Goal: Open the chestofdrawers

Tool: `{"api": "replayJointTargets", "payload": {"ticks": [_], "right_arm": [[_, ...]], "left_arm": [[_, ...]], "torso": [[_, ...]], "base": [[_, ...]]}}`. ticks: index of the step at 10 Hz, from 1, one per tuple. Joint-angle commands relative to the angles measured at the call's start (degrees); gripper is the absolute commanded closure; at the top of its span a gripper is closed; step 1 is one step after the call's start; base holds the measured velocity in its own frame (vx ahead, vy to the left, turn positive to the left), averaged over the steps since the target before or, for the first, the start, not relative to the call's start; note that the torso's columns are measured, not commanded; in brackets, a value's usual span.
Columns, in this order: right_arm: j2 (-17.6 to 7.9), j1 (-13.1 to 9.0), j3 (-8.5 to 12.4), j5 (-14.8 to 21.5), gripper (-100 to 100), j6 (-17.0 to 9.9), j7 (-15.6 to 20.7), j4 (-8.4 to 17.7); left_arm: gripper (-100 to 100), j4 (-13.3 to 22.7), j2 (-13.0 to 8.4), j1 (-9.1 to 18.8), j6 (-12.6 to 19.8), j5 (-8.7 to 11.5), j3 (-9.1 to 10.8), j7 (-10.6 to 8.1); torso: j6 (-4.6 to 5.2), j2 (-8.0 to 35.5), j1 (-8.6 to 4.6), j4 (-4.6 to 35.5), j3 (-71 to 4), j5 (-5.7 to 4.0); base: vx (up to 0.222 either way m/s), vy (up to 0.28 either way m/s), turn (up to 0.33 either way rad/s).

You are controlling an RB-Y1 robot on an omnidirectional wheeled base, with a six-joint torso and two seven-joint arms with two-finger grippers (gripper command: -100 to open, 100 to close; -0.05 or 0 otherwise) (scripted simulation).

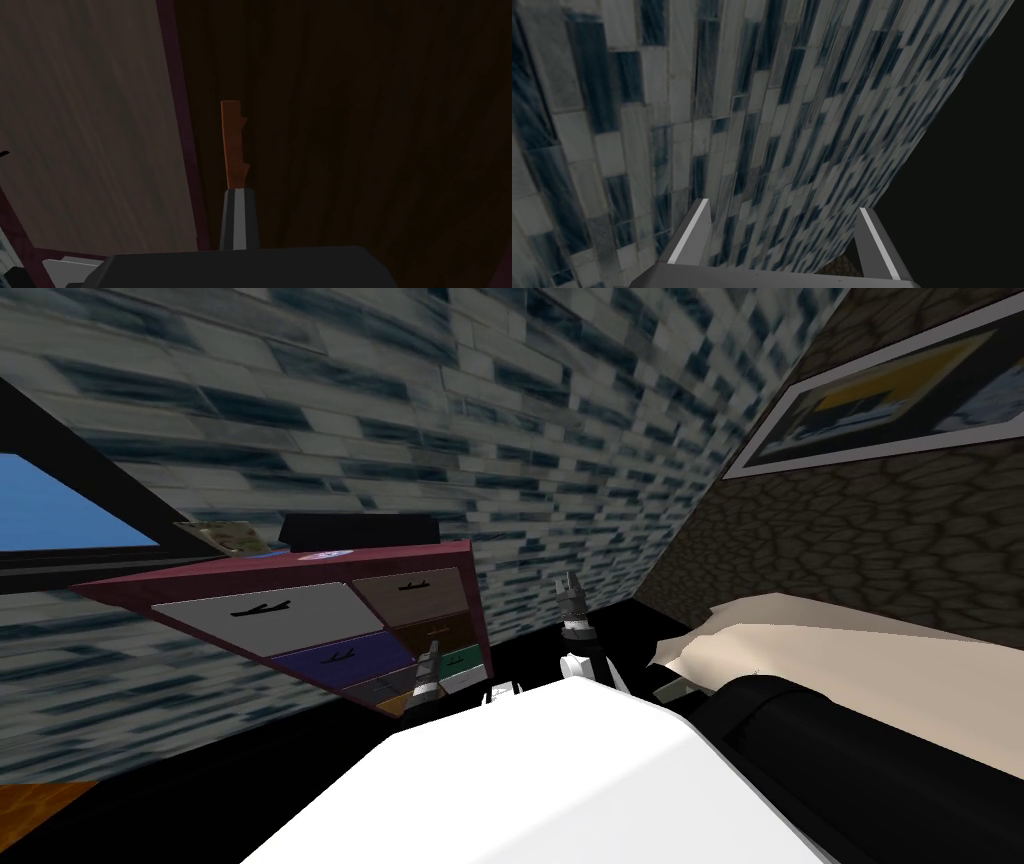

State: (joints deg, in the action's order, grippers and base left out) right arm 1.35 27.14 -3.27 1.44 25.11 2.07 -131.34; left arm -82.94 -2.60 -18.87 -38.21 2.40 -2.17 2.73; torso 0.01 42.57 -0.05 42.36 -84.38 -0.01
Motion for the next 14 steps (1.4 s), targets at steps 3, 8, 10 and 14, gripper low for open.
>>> {"api": "replayJointTargets", "payload": {"ticks": [3,8,10,14], "right_arm": [[0.0,0.0,0.0,0.0,0,0.0,0.0,0.0],[0.0,0.0,0.0,0.0,0,0.0,0.0,0.0],[0.0,0.0,0.0,0.0,0,0.0,0.0,0.0],[0.0,0.0,0.0,0.0,0,0.0,0.0,0.0]], "left_arm": [[-100,-1.7,-2.1,-0.7,1.1,0.0,-0.28,-0.12],[-100,-2.4,-2.6,0.6,3.9,0.6,0.32,-0.39],[-100,-2.2,-0.1,0.7,4.1,0.7,0.36,-0.42],[-100,-3.7,-1.0,0.9,5.6,0.8,0.53,-0.38]], "torso": [[-0.01,-0.6,0.07,-0.2,-0.4,0.0],[-0.01,-0.5,0.07,-0.1,-0.3,0.01],[-0.01,-0.2,-0.04,-0.1,-0.1,-0.02],[-0.01,-0.4,0.07,-0.1,-0.3,0.01]], "base": [[-0.082,-0.028,0.005],[0.095,0.012,-0.002],[0.088,-0.006,0.0],[0.051,-0.002,-0.004]]}}
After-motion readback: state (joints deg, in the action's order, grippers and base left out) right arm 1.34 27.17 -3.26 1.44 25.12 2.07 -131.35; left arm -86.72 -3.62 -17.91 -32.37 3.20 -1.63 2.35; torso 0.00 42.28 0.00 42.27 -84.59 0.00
